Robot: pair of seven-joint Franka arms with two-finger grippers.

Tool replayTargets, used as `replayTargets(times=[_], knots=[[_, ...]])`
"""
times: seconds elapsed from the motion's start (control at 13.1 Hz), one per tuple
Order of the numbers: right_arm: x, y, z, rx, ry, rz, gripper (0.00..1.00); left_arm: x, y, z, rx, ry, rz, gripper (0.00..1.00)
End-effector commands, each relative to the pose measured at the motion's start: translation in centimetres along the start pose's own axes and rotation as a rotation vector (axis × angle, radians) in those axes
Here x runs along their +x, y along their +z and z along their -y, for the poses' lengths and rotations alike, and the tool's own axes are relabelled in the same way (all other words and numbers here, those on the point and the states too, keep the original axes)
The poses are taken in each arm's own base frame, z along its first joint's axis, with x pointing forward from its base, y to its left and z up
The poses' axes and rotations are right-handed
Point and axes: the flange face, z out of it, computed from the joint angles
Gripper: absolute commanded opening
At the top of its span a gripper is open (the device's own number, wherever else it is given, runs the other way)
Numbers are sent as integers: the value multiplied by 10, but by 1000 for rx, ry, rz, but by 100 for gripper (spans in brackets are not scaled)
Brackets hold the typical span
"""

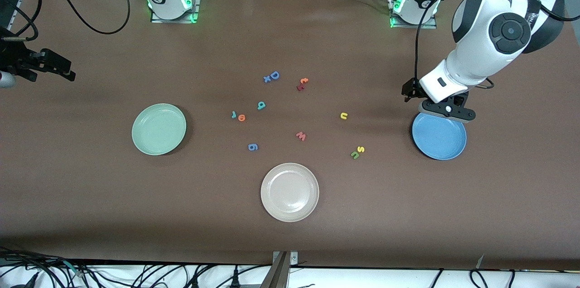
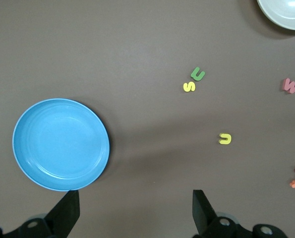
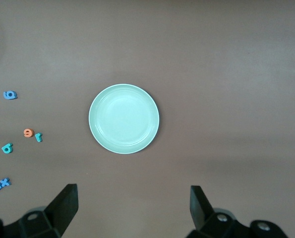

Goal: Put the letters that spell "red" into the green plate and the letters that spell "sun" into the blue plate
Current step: 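Move the left gripper over the blue plate toward the yellow u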

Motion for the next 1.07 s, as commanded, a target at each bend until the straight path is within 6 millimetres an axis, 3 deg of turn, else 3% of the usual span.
replayTargets(times=[0.0, 0.23, 0.38, 0.99], knots=[[-2, -4, -1, 2, 9, 8, 100, 1, -2, -7, -15, -36, -10, 100], [-1, -5, -1, 2, 11, 5, 100, 5, 7, -22, -19, -70, -10, 100], [-1, -4, -1, 2, 11, 6, 100, 10, 26, -40, -24, -70, -1, 100], [-1, -5, -2, 2, 12, 5, 100, 26, 146, -110, 9, 30, 44, 99]])
